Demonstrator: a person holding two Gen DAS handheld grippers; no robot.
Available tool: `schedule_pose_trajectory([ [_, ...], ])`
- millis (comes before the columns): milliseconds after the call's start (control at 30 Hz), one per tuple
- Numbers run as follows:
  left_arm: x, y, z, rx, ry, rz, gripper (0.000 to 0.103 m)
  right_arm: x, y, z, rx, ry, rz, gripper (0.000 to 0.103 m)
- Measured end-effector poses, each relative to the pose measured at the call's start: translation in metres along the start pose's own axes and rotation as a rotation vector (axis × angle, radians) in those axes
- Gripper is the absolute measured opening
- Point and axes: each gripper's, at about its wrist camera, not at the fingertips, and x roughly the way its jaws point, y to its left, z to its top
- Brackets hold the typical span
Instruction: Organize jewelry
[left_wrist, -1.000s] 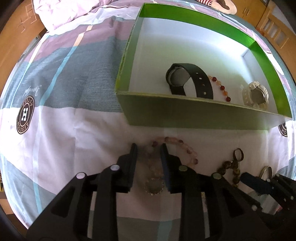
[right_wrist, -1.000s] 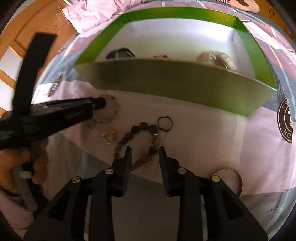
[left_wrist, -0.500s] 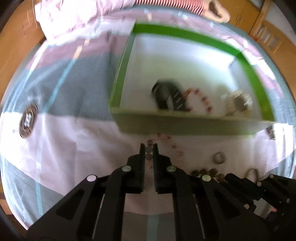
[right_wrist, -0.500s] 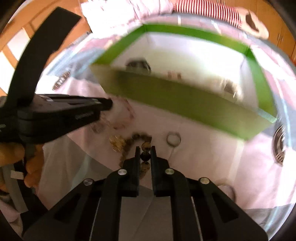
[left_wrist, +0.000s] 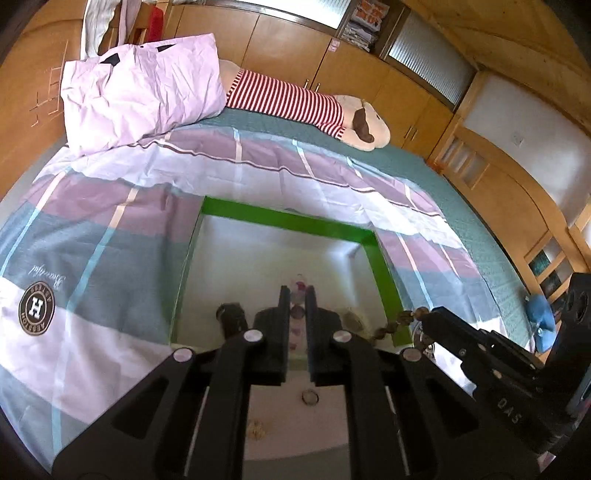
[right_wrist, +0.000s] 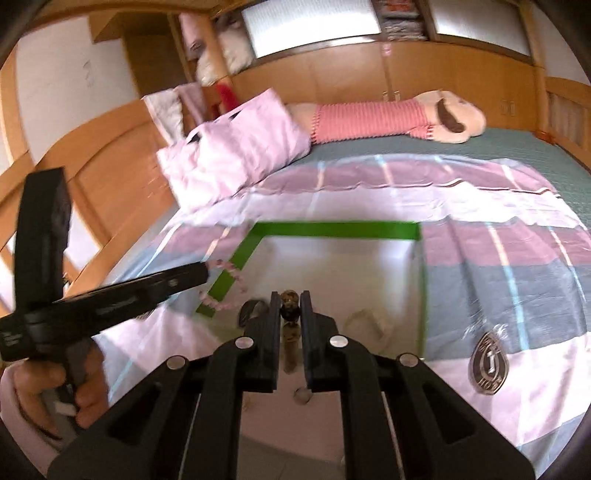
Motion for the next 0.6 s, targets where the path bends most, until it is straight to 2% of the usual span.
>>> schedule_pose_trajectory([
  [167, 0.023, 0.008, 0.001, -0.022, 0.039, 0.023, 0.008, 0.027, -0.017, 0.008, 0.037, 0.009, -0.046, 0.01],
  [367, 0.035, 0.011, -0.006, -0.001, 0.063, 0.055, 0.008, 0.048, -0.027, 0.004, 0.09, 0.058, -0.049, 0.01],
  [600, 0.048, 0.008, -0.012, 0.042, 0.097, 0.065, 0.01, 0.054, -0.019, -0.002, 0.06, 0.098, -0.06, 0.01],
])
